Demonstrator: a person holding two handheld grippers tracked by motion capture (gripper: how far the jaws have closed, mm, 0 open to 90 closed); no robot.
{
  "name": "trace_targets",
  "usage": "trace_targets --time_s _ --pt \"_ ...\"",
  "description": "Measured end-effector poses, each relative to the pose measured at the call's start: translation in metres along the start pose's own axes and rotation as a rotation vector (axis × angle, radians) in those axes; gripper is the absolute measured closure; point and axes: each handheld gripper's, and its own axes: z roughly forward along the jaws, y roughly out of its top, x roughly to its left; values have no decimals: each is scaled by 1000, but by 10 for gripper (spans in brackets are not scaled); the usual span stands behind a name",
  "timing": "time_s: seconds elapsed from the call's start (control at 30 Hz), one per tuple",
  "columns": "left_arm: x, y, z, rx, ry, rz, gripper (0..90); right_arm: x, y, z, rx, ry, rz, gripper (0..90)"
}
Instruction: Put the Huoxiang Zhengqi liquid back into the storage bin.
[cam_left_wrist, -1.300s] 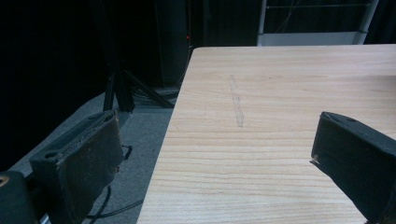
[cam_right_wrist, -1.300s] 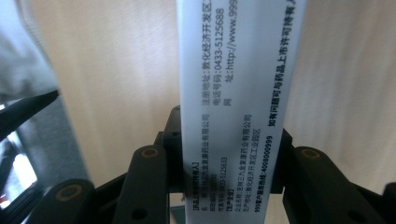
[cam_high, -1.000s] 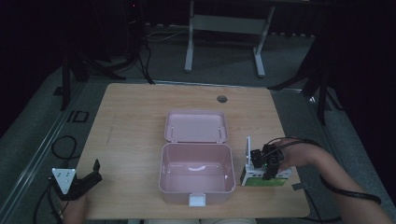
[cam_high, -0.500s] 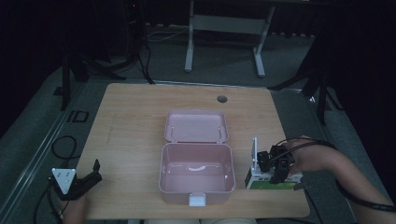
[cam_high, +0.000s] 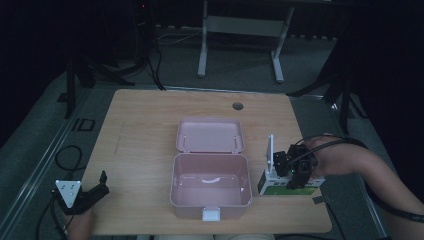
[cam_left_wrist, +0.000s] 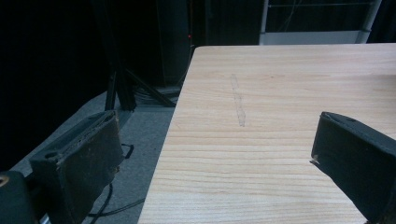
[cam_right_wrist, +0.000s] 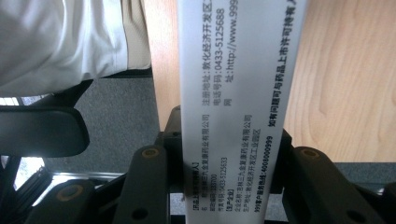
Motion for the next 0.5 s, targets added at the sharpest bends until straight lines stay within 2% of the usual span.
trace_targets --time_s 0.2,0.5 --pt "0 0 0 1 -1 1 22 -1 12 -16 0 -2 7 634" --pt "1 0 0 -1 -3 0 22 -1 35 -31 13 -22 -11 633"
